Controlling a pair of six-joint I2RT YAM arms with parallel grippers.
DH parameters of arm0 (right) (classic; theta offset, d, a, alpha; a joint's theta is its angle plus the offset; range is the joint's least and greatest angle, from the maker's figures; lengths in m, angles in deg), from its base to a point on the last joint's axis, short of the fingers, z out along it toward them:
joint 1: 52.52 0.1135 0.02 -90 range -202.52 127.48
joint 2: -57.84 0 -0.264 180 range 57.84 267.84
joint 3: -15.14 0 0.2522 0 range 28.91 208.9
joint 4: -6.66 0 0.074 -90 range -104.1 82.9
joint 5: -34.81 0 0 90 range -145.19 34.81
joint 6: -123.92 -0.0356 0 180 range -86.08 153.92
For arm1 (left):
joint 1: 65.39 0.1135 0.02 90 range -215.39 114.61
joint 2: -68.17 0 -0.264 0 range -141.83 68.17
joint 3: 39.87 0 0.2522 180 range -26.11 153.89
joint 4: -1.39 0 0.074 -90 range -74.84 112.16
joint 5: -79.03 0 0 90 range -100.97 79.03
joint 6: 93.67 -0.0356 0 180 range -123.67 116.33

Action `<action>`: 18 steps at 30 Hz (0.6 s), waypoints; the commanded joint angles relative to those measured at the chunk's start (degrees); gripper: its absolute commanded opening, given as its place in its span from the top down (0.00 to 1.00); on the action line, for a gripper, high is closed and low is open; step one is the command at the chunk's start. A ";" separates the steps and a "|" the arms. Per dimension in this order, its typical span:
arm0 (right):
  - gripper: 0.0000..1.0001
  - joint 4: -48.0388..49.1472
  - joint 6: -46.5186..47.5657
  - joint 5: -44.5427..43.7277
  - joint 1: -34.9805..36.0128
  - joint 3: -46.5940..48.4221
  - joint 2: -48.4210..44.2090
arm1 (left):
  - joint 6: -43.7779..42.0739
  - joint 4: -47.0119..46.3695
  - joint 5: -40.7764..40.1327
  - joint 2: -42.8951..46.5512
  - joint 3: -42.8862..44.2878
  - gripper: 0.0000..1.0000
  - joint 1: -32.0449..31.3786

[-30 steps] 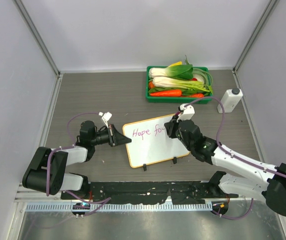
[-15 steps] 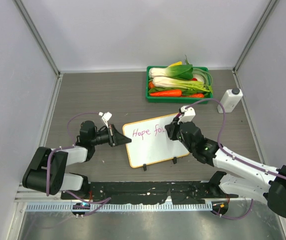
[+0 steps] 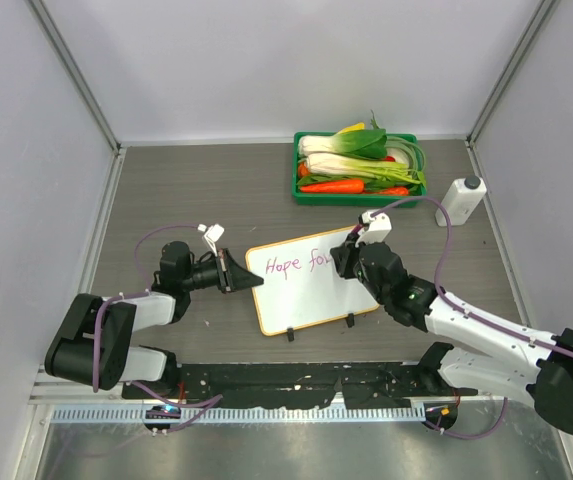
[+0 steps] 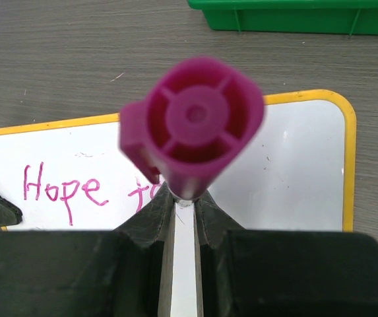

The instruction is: Write a sentence on the whiteboard

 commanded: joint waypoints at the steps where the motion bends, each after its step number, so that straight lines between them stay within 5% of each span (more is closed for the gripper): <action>1: 0.98 2.40 0.90 -3.25 -0.23 2.11 0.66 | -2.34 3.10 -4.49 -0.49 0.40 1.00 0.03; 18: 0.99 2.84 2.04 -4.48 -0.93 3.87 2.42 | -2.34 3.01 -4.58 -0.49 0.40 1.00 -0.06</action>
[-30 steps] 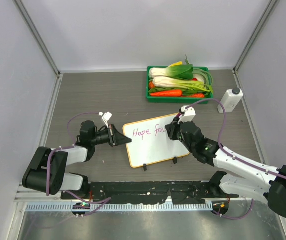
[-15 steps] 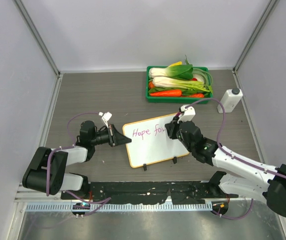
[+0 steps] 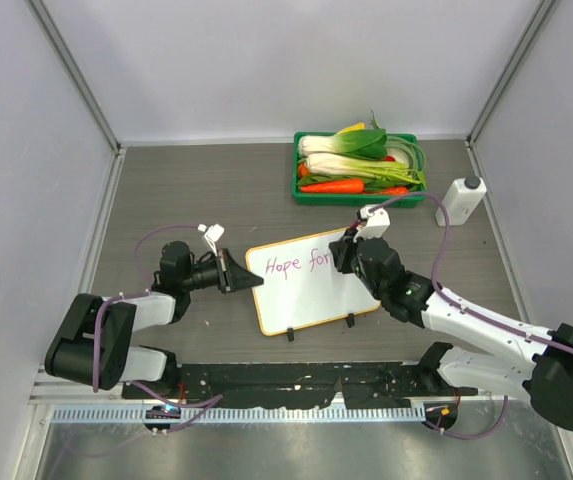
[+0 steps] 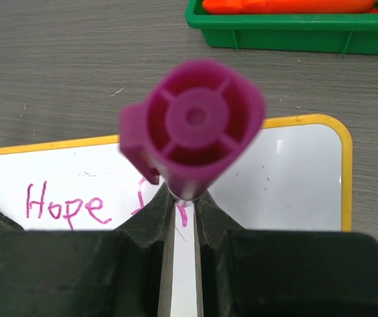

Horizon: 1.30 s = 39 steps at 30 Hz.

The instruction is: Write a sentence on the whiteboard

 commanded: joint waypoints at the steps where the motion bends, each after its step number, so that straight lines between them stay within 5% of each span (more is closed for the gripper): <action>1: 0.99 1.14 0.82 -3.23 -0.97 1.93 0.22 | -2.25 3.12 -4.58 -0.66 0.40 1.00 0.03; 30: 0.99 -0.88 -1.38 -2.18 -1.59 -2.12 -3.39 | -2.25 3.12 -4.58 -0.75 0.49 1.00 -0.06; 39: 0.99 -0.18 -2.00 -0.77 -1.68 -0.98 -12.60 | -2.34 3.12 -4.58 -0.49 0.40 1.00 -0.06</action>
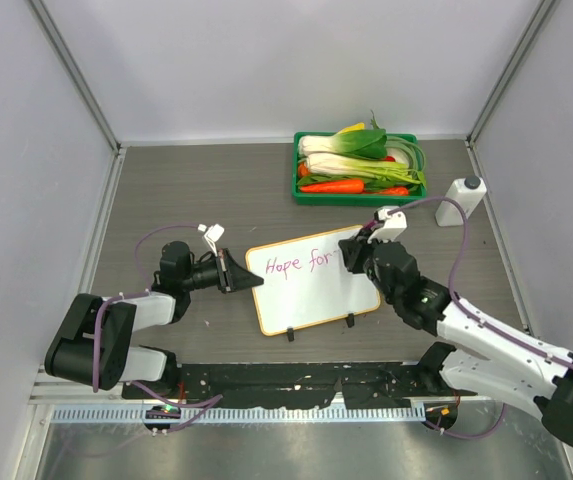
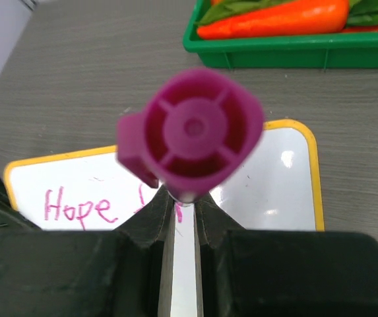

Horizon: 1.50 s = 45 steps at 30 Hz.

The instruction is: Write a sentence on the whiteboard

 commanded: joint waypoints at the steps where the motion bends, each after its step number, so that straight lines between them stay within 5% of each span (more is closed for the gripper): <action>1: 0.99 1.85 -1.01 -0.23 -0.26 0.64 -7.23 | -2.32 3.12 -4.62 -0.40 0.38 1.00 0.05; 12: 0.98 -1.75 -1.62 -1.64 -0.26 -1.55 -14.01 | -2.23 2.77 -4.36 -0.40 0.38 1.00 -0.04; 45: 0.99 -4.21 -0.49 -1.55 -0.26 -2.00 -13.31 | -2.32 2.86 -4.36 -1.10 0.73 1.00 0.05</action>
